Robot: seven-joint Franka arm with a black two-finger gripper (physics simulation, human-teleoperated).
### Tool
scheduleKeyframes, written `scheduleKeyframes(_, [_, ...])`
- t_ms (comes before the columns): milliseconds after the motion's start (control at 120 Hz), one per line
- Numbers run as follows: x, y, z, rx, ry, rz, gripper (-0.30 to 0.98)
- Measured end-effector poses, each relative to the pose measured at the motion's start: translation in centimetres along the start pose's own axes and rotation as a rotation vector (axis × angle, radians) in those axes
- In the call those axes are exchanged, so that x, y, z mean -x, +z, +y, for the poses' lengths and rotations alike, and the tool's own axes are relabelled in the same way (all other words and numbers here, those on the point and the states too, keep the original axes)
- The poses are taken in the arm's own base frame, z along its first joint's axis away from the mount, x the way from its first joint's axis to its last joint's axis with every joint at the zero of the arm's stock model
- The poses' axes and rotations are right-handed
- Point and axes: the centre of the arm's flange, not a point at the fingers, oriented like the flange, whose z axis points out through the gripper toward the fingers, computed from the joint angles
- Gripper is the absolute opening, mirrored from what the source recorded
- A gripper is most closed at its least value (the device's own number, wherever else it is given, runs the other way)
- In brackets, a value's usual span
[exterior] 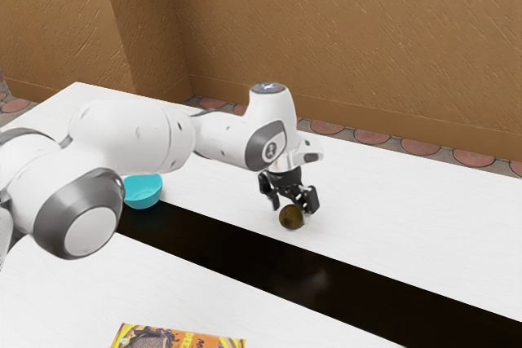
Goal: Place the pear in the bowl.
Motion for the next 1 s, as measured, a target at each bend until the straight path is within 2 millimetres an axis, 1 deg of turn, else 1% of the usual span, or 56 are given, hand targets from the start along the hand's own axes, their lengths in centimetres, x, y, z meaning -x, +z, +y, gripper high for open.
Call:
scheduleKeyframes(225, [-0.7, 1.1, 0.3, 0.005, 0.007, 0.001, 0.65])
scheduleKeyframes(292, [-0.7, 1.5, 0.2, 0.008, 0.003, -0.003, 0.64])
scheduleKeyframes(375, [-0.7, 1.7, -0.5, 0.013, -0.008, -0.006, 0.61])
scheduleKeyframes(575, [-0.7, 1.6, -0.7, 0.029, -0.020, -0.007, 0.42])
scheduleKeyframes(675, [-0.7, 1.5, -0.7, 0.030, -0.021, -0.011, 0.36])
scheduleKeyframes(858, [-0.3, 0.4, -1.5, 0.020, -0.031, -0.048, 0.30])
scheduleKeyframes(925, [-0.2, -1.7, -2.2, 0.005, -0.032, -0.056, 0.28])
scheduleKeyframes(1000, [0.0, -4.3, -4.2, -0.034, -0.042, -0.067, 0.25])
